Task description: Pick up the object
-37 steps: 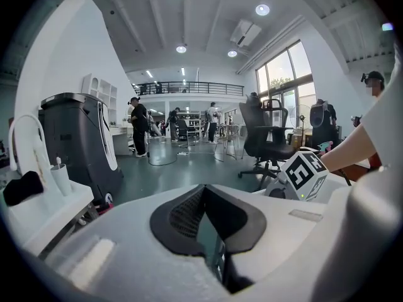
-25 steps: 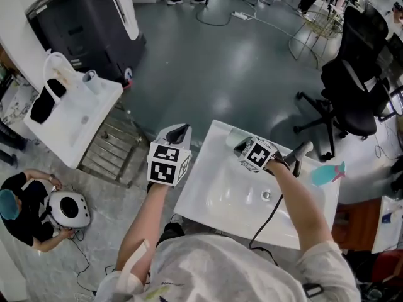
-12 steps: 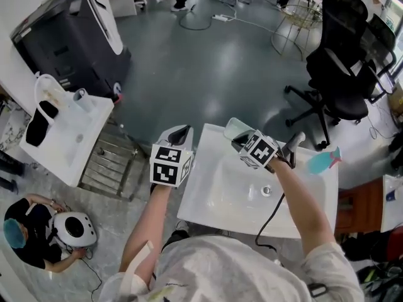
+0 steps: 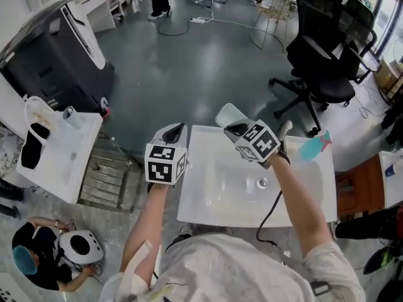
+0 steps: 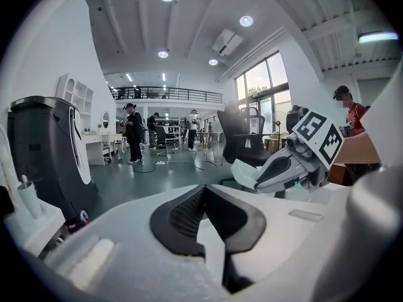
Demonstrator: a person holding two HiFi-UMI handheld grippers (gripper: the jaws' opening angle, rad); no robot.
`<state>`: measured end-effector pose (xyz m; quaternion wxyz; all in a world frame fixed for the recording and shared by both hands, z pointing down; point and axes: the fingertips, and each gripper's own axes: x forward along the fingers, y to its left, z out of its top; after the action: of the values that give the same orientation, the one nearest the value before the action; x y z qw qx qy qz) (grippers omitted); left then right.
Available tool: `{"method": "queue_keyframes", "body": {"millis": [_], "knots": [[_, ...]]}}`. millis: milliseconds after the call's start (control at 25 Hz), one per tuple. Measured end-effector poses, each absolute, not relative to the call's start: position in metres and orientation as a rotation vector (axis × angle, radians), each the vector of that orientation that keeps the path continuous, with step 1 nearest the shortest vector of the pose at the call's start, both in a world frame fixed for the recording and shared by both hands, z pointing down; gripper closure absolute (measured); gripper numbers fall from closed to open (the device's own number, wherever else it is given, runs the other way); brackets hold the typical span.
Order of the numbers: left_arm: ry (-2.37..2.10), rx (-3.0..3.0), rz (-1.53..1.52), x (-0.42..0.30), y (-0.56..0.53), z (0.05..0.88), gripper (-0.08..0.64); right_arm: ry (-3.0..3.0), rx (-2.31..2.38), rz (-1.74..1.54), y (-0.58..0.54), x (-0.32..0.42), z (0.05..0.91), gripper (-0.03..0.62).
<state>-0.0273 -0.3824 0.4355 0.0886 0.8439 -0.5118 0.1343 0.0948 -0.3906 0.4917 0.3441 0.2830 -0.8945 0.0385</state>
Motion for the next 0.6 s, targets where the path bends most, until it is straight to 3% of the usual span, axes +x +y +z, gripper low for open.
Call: {"method": "queue_keyframes", "body": {"millis": [600], "knots": [[-1.452, 2.597, 0.372, 0.003, -0.394, 0.413, 0.558, -2.496, 1.132, -0.03, -0.382, 0.13, 0.372, 0.583]]}}
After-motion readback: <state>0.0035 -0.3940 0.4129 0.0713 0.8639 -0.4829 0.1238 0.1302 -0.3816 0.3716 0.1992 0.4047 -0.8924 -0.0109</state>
